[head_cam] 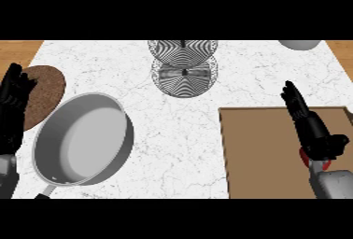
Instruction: Pick the tomato from the tray and place it in the tiered basket
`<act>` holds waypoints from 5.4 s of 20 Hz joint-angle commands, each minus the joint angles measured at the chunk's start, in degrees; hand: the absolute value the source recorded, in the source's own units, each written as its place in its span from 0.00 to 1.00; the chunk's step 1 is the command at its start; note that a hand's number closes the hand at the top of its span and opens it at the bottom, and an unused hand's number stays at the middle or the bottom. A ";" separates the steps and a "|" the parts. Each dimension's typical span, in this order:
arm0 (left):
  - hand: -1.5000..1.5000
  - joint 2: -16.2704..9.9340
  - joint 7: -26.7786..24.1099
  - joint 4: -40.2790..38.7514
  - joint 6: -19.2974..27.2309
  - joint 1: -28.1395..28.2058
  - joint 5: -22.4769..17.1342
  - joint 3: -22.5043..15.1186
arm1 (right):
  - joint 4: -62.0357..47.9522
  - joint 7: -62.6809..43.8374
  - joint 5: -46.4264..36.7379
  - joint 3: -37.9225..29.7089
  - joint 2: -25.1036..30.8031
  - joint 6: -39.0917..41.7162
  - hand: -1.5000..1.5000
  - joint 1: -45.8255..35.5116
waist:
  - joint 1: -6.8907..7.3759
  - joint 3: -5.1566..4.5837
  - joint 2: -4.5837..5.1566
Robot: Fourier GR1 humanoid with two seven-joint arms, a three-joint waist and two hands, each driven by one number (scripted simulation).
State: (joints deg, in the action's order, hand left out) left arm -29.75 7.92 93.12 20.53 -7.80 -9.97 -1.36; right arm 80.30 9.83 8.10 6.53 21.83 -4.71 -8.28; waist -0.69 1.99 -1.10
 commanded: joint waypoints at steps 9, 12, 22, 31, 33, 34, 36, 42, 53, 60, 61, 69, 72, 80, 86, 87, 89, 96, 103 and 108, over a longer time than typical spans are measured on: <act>0.50 5.62 2.12 -2.09 -9.55 5.75 -7.37 -6.53 | 7.23 5.96 1.46 -4.72 5.46 4.06 0.00 11.24 | -2.25 -2.08 0.96; 0.50 5.74 2.19 -0.69 -11.25 6.14 -7.43 -6.42 | 9.23 12.36 4.05 -6.13 3.64 7.02 0.00 17.02 | -0.11 -1.98 0.96; 0.50 3.60 1.45 -3.28 -14.08 4.96 -9.14 -3.35 | 19.48 10.93 -11.31 -15.81 28.29 10.42 0.00 20.15 | -1.40 -2.22 0.61; 0.50 5.68 0.71 -3.41 -13.83 5.30 -8.84 -4.03 | 33.02 -5.20 -21.12 -9.71 41.24 23.36 0.00 25.65 | -0.19 -2.16 0.98; 0.50 3.78 0.97 -3.56 -16.09 5.56 -9.58 -2.46 | 37.06 -9.37 -22.02 -8.17 39.14 24.32 0.00 26.51 | 0.17 -2.09 0.98; 0.50 5.10 1.90 -3.01 -15.25 4.80 -8.21 -3.99 | 39.81 -10.77 -22.11 -9.65 38.28 24.86 0.00 28.51 | -0.23 -2.06 0.91; 0.50 6.83 -1.15 -9.07 -16.38 2.53 -7.54 -3.64 | 39.67 -12.81 -26.51 -6.75 33.98 22.76 0.00 28.05 | 0.03 -2.04 1.11; 0.50 7.20 0.23 -6.02 -17.56 4.54 -7.50 -2.82 | 32.99 -16.85 -32.78 -3.40 27.32 23.23 0.00 22.06 | 0.81 -2.00 1.17; 0.50 10.50 0.41 -3.79 -16.66 6.12 -2.72 -3.55 | 13.64 -8.33 -47.97 0.08 17.67 16.47 0.00 15.39 | 1.06 -1.95 1.17; 0.50 9.93 3.64 -0.40 -18.17 6.51 -3.71 -1.28 | 10.43 -4.38 -53.80 -2.25 14.22 11.02 0.00 16.20 | 0.78 -1.97 1.06; 0.50 12.09 4.77 -3.61 -16.76 2.55 -2.72 -2.48 | 9.79 -5.75 -54.60 -1.23 11.82 10.17 0.00 14.26 | 0.65 -1.98 1.11; 0.50 10.50 7.16 1.21 -18.64 4.70 -4.01 0.02 | 0.12 -0.80 -54.69 -2.16 14.77 19.32 1.00 10.48 | 1.05 -1.96 1.13; 0.50 10.01 3.84 -4.44 -21.30 4.00 -3.83 1.94 | 3.21 0.43 -61.20 0.18 14.85 15.63 1.00 13.10 | 0.65 -1.99 1.12; 0.50 13.64 0.70 -3.97 -19.96 5.72 -0.37 -0.07 | 1.19 5.54 -66.68 -1.11 13.21 7.85 1.00 14.18 | 0.49 -1.98 1.07; 0.50 11.59 4.83 -0.56 -19.81 5.93 -2.27 1.22 | 7.30 -11.81 -66.90 -6.01 5.56 8.56 1.00 11.08 | 0.49 -2.03 0.95; 0.50 13.00 1.54 -2.74 -20.05 7.32 -1.31 0.02 | 7.50 -16.15 -67.54 -7.13 3.80 8.16 1.00 11.42 | 0.07 -2.10 1.03; 0.50 11.26 4.01 -2.36 -19.87 5.30 -1.97 1.42 | 6.45 -24.01 -68.72 -10.15 1.24 7.66 1.00 10.65 | -0.11 -2.08 1.11; 0.50 12.10 4.52 -0.52 -19.28 5.96 -1.83 0.46 | 23.11 -26.53 -63.11 -11.65 -8.76 -1.63 1.00 6.34 | -0.26 -1.98 0.63; 0.50 12.69 4.34 -2.01 -19.73 5.18 -1.97 1.07 | 38.17 -36.78 -61.98 -7.94 -10.80 7.45 1.00 -2.87 | 0.60 -2.06 0.95; 0.50 13.19 2.35 -3.49 -19.89 4.92 0.17 0.43 | 36.77 -46.38 -64.28 -2.53 -13.52 15.58 1.00 -14.25 | 1.08 -2.04 1.08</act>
State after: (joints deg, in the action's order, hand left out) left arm -17.80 10.55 91.08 0.54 -2.79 -11.11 -0.38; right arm 116.98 -30.30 -55.31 1.08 10.27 6.00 -14.81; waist 0.11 0.38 -0.39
